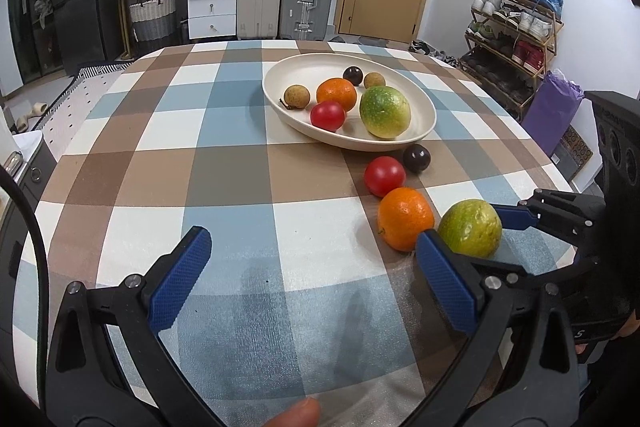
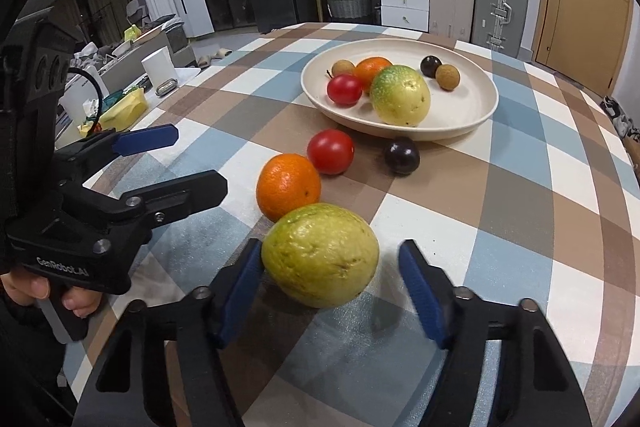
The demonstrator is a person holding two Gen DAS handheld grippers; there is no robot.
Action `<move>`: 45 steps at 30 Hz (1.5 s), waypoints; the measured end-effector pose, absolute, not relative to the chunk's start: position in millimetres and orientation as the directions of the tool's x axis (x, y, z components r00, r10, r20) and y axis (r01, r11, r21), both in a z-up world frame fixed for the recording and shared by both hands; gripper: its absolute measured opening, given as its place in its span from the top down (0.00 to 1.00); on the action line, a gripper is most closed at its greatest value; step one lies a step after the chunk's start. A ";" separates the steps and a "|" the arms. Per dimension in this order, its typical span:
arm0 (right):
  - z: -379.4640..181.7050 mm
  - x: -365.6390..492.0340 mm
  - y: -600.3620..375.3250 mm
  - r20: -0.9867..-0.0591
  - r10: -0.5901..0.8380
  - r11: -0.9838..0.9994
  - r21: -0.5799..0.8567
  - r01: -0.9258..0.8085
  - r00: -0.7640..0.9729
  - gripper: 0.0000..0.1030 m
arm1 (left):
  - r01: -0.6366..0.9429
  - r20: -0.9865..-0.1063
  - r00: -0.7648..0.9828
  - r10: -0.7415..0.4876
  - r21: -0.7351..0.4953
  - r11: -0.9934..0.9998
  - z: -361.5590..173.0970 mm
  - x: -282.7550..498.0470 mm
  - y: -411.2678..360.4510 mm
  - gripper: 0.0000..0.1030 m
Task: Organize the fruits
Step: 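Close the right gripper on the yellow fruit while the left gripper grasps the orange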
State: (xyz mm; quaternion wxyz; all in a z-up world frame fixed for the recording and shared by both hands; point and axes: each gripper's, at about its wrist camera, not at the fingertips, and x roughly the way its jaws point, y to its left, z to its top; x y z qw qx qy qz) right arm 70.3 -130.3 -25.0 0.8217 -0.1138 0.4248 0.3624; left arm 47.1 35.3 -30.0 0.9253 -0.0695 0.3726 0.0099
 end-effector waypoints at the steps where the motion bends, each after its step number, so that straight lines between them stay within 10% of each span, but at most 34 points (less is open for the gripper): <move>1: -24.5 69.6 -130.2 -0.780 0.503 0.707 0.124 -0.696 0.372 0.45 | -0.069 -0.691 0.722 -0.034 -0.121 0.990 -30.4 47.0 35.2 0.01; 20: -10.0 76.7 -166.7 -0.740 0.501 0.755 0.120 -0.645 0.449 0.46 | -0.039 -0.722 0.685 -0.095 -0.167 0.985 -38.6 64.6 12.3 0.05; 40: -8.3 96.6 -180.0 -0.729 0.517 0.747 0.128 -0.652 0.449 0.46 | 0.084 -0.740 0.643 -0.200 -0.191 0.978 -46.5 88.6 -11.7 0.68; 45: -8.4 100.1 -178.8 -0.726 0.520 0.743 0.124 -0.658 0.451 0.46 | 0.092 -0.732 0.645 -0.217 -0.207 0.974 -46.0 88.5 -10.0 0.68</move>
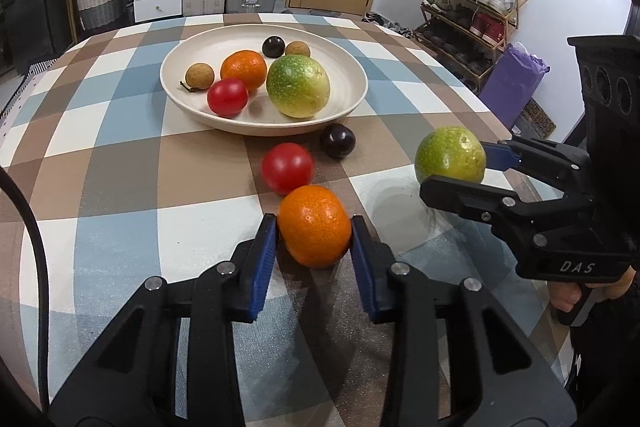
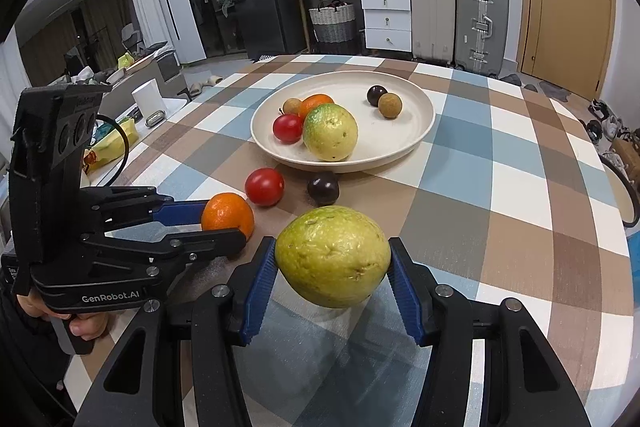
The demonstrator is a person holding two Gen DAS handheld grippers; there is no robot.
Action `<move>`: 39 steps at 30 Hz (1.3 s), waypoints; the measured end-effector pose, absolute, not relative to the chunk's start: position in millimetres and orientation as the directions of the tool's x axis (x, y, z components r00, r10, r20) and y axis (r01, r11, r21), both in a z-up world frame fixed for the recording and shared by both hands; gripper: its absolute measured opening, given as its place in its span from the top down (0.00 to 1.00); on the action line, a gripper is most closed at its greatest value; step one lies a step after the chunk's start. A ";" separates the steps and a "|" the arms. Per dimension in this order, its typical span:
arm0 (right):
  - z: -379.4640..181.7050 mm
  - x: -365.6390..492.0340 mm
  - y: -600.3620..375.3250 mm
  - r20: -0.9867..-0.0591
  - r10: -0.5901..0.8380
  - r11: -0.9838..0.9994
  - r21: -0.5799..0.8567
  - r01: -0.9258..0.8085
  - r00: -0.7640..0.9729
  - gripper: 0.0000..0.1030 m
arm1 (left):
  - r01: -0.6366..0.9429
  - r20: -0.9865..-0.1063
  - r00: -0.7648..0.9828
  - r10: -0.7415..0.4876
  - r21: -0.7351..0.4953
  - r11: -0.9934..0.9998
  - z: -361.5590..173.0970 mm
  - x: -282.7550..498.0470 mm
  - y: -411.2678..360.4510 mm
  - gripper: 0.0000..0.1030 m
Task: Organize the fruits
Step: 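Close the right gripper on the yellow fruit while the left gripper grasps the orange, then carry the yellow fruit and orange over the plate with both grippers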
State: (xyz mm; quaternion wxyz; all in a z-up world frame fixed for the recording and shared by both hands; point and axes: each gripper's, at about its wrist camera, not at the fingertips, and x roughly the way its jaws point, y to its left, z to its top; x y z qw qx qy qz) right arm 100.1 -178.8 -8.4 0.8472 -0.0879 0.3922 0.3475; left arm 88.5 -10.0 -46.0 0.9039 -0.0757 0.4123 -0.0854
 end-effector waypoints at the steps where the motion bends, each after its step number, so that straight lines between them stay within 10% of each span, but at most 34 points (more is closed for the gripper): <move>1: -8.5 100.9 -178.8 -0.726 0.520 0.743 0.125 -0.657 0.451 0.46 | 0.092 -0.728 0.650 -0.217 -0.209 0.974 -45.6 88.1 -9.3 0.68; 39: 18.0 175.6 -165.6 -0.632 0.590 0.766 0.239 -0.597 0.503 0.46 | 0.057 -0.680 0.717 -0.152 -0.160 0.986 -22.8 158.4 18.9 0.68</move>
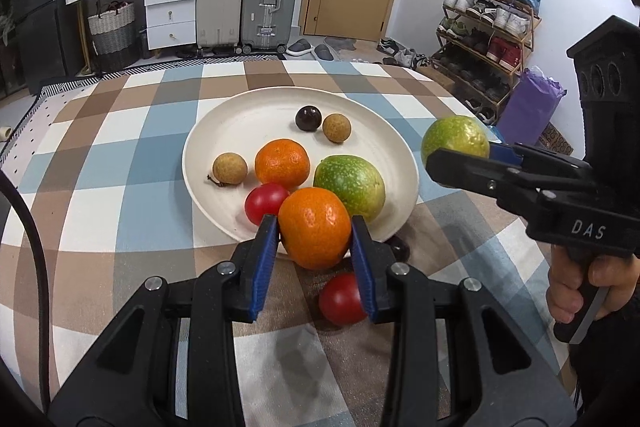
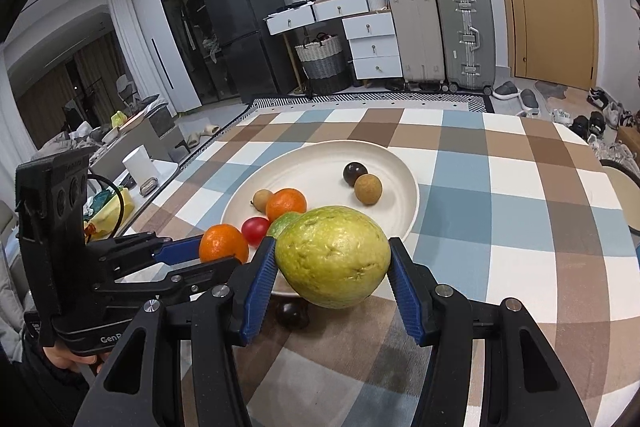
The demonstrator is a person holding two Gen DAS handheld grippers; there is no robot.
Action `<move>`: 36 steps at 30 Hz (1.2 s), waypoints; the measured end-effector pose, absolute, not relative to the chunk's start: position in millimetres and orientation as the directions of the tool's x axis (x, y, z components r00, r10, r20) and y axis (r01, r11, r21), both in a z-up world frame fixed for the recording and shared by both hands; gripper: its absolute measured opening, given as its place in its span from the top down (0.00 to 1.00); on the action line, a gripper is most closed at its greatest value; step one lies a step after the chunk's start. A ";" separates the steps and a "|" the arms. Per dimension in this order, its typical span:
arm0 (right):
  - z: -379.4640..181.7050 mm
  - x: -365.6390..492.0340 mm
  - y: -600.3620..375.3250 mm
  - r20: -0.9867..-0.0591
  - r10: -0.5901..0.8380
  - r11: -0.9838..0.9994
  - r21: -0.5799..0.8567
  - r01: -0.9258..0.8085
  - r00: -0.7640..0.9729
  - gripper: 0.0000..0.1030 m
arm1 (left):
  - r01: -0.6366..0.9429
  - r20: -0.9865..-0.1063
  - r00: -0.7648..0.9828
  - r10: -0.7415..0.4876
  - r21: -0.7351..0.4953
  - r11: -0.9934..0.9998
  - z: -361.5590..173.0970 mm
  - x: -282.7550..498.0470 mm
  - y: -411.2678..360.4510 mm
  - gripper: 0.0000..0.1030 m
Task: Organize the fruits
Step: 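Carry the yellow fruit and orange over the plate with both grippers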
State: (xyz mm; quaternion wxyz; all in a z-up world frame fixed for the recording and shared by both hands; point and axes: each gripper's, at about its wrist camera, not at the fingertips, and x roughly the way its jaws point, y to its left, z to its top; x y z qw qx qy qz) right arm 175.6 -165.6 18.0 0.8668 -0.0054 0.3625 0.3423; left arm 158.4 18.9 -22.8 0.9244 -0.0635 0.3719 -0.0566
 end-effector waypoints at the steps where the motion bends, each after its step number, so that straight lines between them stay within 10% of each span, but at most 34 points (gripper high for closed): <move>1: 17.4 177.7 -165.6 -0.632 0.590 0.767 0.243 -0.594 0.503 0.46 | 0.058 -0.682 0.716 -0.152 -0.158 0.986 -23.0 160.7 18.8 0.68; 36: -9.6 212.9 -149.0 -0.660 0.540 0.802 0.217 -0.556 0.522 0.46 | 0.007 -0.700 0.709 -0.088 -0.117 0.993 -40.3 191.9 34.5 0.68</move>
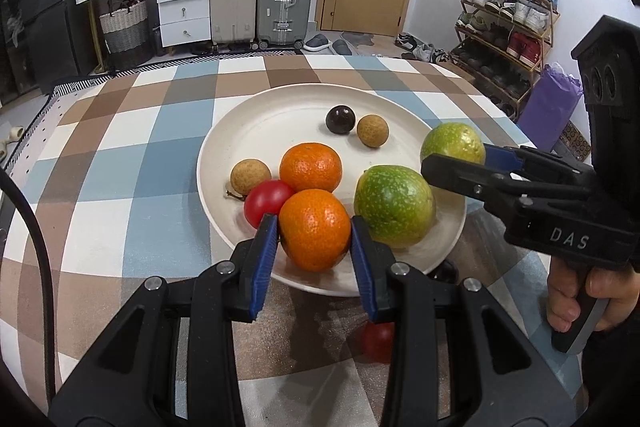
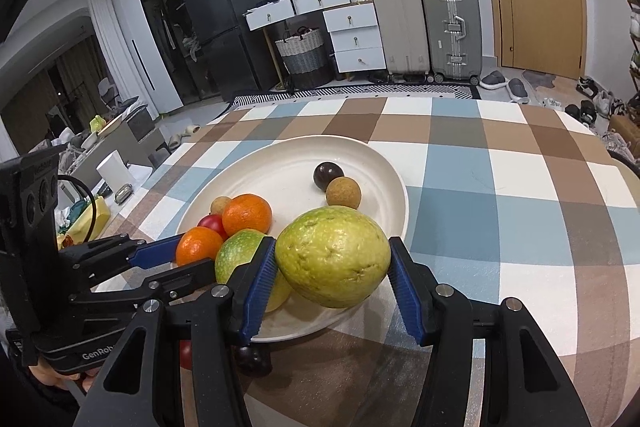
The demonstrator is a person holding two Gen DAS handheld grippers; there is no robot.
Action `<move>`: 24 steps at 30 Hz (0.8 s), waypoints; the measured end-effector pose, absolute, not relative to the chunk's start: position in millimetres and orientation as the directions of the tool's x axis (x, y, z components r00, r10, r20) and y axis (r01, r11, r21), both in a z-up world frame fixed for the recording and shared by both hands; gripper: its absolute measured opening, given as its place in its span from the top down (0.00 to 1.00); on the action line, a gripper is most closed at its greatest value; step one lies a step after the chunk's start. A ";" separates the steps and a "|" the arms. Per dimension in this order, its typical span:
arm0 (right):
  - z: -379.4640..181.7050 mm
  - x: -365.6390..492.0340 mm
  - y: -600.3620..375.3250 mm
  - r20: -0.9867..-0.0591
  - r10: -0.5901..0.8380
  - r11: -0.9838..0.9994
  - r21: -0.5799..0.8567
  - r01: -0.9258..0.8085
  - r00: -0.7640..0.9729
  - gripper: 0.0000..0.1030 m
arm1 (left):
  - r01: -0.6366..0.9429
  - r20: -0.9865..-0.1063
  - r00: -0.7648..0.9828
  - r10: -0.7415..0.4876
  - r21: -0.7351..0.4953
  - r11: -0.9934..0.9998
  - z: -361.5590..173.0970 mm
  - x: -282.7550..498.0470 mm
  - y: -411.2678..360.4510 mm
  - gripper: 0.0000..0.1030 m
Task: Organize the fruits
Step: 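Open both grippers to release the yellow fruit and orange onto the plate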
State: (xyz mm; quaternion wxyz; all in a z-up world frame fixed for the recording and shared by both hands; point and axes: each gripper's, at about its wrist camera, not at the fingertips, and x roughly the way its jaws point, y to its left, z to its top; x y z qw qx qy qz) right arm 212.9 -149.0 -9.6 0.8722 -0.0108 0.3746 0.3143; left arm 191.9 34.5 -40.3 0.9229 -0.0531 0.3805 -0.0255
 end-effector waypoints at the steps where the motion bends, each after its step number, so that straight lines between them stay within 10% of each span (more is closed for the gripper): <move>1: -9.4 212.1 -148.0 -0.660 0.540 0.801 0.211 -0.560 0.523 0.45 | 0.006 -0.699 0.710 -0.086 -0.116 0.993 -39.8 190.4 34.0 0.68; 8: -9.2 208.8 -150.2 -0.658 0.548 0.795 0.216 -0.567 0.517 0.37 | 0.004 -0.684 0.724 -0.084 -0.118 0.993 -35.6 181.5 32.9 0.61; 13: -7.7 204.1 -155.3 -0.654 0.537 0.803 0.202 -0.561 0.533 0.24 | -0.005 -0.658 0.749 -0.071 -0.113 0.994 -30.3 170.4 32.4 0.31; 24: -6.0 188.9 -164.1 -0.652 0.511 0.814 0.158 -0.560 0.559 0.00 | -0.029 -0.645 0.764 -0.032 -0.083 0.996 -26.0 144.0 27.6 0.05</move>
